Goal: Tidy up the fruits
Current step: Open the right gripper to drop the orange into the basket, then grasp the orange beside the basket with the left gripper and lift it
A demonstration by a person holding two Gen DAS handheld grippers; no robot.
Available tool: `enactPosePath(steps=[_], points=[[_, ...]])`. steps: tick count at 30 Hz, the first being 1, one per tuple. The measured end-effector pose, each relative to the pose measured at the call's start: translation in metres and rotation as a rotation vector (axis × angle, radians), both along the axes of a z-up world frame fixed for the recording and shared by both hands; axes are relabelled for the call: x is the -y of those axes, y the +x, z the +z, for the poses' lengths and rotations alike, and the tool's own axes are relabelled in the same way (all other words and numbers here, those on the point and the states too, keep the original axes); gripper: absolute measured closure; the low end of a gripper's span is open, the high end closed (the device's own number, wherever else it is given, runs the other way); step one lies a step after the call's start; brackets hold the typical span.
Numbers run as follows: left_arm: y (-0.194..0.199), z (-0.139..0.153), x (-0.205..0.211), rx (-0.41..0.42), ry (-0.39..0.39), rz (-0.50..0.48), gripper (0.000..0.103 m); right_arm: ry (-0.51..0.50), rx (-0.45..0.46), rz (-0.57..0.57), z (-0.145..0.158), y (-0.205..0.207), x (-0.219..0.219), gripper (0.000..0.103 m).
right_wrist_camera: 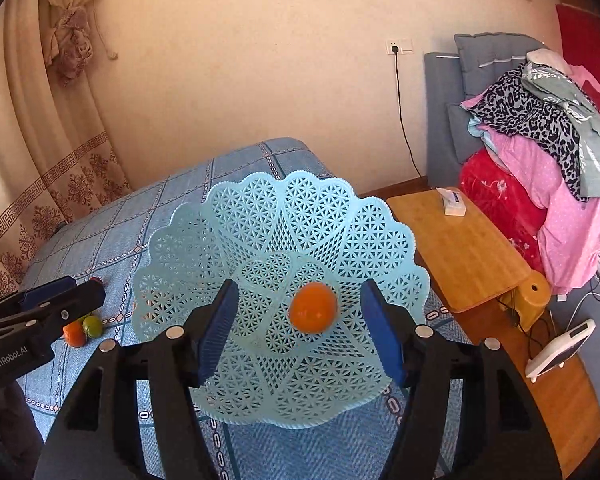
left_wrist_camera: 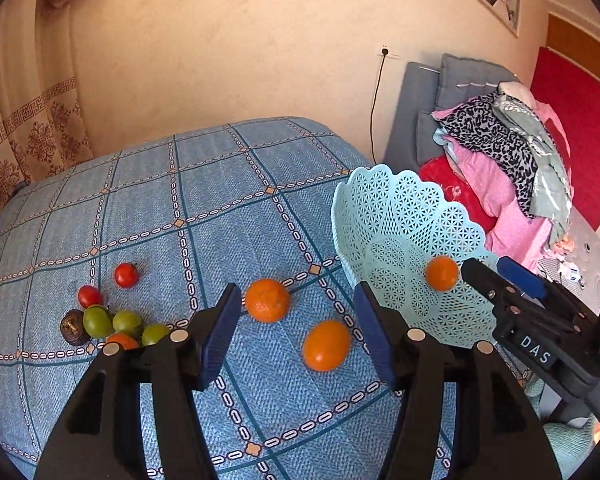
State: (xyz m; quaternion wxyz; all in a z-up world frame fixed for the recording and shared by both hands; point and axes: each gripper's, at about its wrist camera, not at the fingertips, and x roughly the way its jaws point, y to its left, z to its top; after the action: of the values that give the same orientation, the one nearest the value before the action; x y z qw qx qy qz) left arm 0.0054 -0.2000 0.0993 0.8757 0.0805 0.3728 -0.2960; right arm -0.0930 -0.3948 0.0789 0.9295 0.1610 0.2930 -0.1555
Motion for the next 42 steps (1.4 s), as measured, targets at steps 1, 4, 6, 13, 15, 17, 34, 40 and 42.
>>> enactPosePath(steps=[1,4,6,13,15,17,34,40,42], points=[[0.0,-0.003,-0.001,-0.007,0.007,0.002,0.043,0.002,0.003,0.001,0.001,-0.001,-0.001,0.038],[-0.002,-0.017,-0.002,-0.036,0.031,0.0,0.043,0.0,0.014,-0.004,0.004,-0.003,-0.001,0.037],[-0.003,-0.025,-0.003,-0.055,0.043,-0.005,0.043,0.003,0.02,-0.01,0.004,-0.005,0.0,0.035],[-0.003,-0.045,0.009,-0.105,0.067,-0.037,0.043,0.013,0.029,-0.023,0.007,-0.008,0.006,0.035],[-0.001,-0.05,0.013,-0.118,0.074,-0.044,0.043,0.015,0.032,-0.027,0.008,-0.009,0.007,0.034],[0.0,-0.055,0.016,-0.131,0.079,-0.049,0.043,0.016,0.036,-0.031,0.009,-0.01,0.009,0.034],[-0.014,-0.029,0.01,-0.091,0.03,-0.096,0.075,0.015,0.038,-0.028,0.009,-0.01,0.01,0.034],[-0.019,-0.023,0.013,-0.067,0.026,-0.108,0.071,0.013,0.038,-0.026,0.01,-0.011,0.009,0.034],[-0.017,-0.03,0.019,-0.074,0.041,-0.1,0.054,0.011,0.04,-0.025,0.012,-0.011,0.009,0.034]])
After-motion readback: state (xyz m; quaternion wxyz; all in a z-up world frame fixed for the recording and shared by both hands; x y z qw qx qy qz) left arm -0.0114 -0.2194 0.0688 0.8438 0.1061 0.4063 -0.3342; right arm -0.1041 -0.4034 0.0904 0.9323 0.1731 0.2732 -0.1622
